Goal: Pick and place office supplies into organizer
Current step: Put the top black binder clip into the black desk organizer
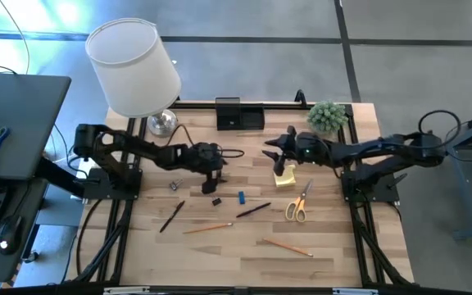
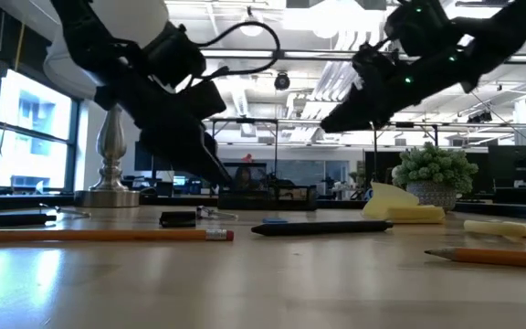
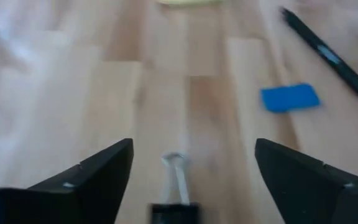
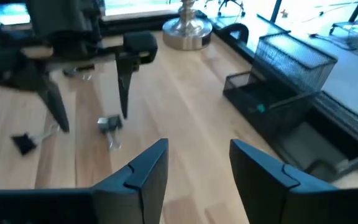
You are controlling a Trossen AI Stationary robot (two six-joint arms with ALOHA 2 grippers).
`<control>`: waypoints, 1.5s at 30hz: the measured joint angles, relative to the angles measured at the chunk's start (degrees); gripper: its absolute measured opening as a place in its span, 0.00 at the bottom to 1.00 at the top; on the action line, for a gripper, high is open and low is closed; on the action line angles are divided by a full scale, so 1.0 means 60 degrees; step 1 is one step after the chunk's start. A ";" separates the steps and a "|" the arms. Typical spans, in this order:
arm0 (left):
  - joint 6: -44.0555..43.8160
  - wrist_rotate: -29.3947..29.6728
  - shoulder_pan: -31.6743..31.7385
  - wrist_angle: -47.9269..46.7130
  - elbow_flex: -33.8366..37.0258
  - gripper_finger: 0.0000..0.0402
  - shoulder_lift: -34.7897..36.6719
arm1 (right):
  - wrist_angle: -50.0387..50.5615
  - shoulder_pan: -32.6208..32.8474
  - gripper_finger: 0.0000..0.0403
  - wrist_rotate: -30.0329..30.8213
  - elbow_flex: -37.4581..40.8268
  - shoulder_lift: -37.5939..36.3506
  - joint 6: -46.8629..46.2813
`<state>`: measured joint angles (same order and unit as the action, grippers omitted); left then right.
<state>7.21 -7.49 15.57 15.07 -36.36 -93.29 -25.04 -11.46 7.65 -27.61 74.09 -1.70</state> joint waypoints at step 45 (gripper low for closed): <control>0.1102 0.1263 0.0135 -0.1560 -0.0261 0.40 -0.0557 | -0.0512 0.0160 0.42 0.0282 0.0577 -0.0030 0.1006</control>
<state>13.83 0.09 16.38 5.71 -37.92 -96.63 -28.11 -10.50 9.34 -24.14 73.91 4.34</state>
